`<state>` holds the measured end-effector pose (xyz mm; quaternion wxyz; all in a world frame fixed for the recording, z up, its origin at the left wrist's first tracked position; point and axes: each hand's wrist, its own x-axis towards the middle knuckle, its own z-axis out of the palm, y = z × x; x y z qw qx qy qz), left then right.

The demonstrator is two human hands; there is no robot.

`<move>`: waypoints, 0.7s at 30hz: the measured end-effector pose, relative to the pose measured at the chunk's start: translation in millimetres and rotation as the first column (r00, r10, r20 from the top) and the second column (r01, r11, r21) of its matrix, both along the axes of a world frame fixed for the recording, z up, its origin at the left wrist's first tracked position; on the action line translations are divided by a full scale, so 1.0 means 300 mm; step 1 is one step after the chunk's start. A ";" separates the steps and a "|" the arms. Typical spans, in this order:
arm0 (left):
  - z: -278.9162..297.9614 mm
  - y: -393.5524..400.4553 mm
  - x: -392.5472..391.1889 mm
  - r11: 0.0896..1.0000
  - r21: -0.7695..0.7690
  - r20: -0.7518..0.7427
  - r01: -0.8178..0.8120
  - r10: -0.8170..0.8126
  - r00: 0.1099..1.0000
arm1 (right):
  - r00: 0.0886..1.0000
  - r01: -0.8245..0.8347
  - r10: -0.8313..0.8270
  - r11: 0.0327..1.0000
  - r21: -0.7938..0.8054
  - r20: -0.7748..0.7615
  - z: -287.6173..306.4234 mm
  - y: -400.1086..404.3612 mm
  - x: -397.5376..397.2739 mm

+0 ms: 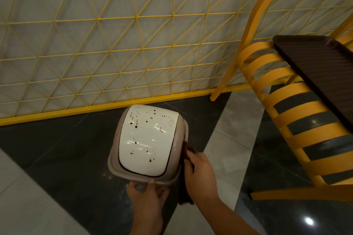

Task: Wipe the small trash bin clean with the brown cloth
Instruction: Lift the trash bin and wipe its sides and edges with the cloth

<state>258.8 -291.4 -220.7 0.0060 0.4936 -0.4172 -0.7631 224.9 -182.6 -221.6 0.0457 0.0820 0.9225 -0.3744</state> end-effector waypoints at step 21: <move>-0.021 -0.019 -0.003 0.998 -0.014 -0.009 0.057 -0.057 0.998 | 0.975 -0.034 0.040 0.999 -0.027 0.221 0.014 0.022 -0.101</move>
